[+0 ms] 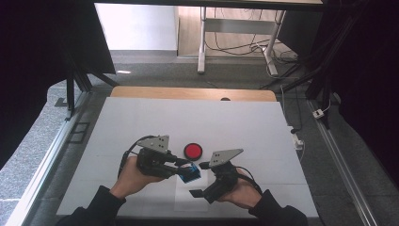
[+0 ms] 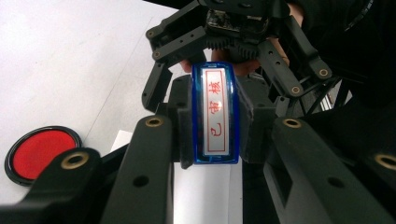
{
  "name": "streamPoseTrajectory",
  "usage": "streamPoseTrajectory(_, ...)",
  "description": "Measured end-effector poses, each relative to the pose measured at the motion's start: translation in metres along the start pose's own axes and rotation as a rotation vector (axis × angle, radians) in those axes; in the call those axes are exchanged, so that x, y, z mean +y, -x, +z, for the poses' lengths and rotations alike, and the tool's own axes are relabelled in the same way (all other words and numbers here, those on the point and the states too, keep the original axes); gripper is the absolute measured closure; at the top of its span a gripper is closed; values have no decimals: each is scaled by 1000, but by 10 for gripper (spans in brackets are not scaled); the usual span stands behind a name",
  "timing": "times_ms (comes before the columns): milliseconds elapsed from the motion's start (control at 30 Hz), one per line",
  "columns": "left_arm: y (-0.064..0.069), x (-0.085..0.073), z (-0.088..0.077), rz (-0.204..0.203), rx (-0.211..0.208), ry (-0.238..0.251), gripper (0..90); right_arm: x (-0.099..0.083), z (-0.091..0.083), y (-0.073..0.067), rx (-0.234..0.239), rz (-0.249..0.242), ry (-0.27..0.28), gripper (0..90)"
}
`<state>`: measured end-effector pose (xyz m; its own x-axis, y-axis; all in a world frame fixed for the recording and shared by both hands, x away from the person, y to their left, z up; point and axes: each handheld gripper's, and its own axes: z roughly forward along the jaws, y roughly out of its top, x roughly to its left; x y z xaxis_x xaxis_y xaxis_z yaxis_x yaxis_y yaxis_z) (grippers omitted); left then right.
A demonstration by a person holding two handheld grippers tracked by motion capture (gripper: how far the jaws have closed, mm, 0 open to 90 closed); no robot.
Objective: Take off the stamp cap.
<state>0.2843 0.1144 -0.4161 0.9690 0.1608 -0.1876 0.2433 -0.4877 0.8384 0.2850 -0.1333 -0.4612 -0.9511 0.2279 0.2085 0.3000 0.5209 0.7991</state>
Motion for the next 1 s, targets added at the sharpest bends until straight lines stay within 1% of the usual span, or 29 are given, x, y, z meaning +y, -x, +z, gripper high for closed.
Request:
streamPoseTrajectory(100, 0, -1, 0, 16, -9, -5, 704, 2, 0, 1, 19, -5, 10, 117)
streamPoseTrajectory(133, -1, -1, 0, 23, -8, -7, 704, 3, 0, 3, 33, -14, 17, 182)
streamPoseTrajectory(167, -1, -1, 1, 26, -11, -8, 704, 3, 0, 3, 33, -14, 17, 182)
streamPoseTrajectory(333, -3, -3, 0, 41, -23, 7, 704, 6, -2, 3, 102, -28, 25, 383)
streamPoseTrajectory(367, -3, -4, -1, 45, -26, 12, 704, 7, -2, 3, 108, -31, 24, 420)
streamPoseTrajectory(400, -3, -4, -1, 45, -30, 17, 704, 7, -1, 3, 129, -38, 19, 479)
streamPoseTrajectory(433, -3, -4, -2, 48, -33, 22, 704, 7, -1, 3, 129, -38, 19, 479)
streamPoseTrajectory(500, -3, -4, -2, 52, -38, 25, 704, 7, 0, 3, 135, -48, 17, 535)
streamPoseTrajectory(567, -3, -4, -2, 57, -45, 27, 704, 7, 0, 3, 141, -52, 18, 570)
streamPoseTrajectory(733, -2, -4, -3, 62, -57, 39, 705, 7, -2, 5, 160, -40, 34, 636)
streamPoseTrajectory(1000, -3, -5, -4, 67, -81, 55, 705, 7, -2, 6, 188, -40, 44, 662)
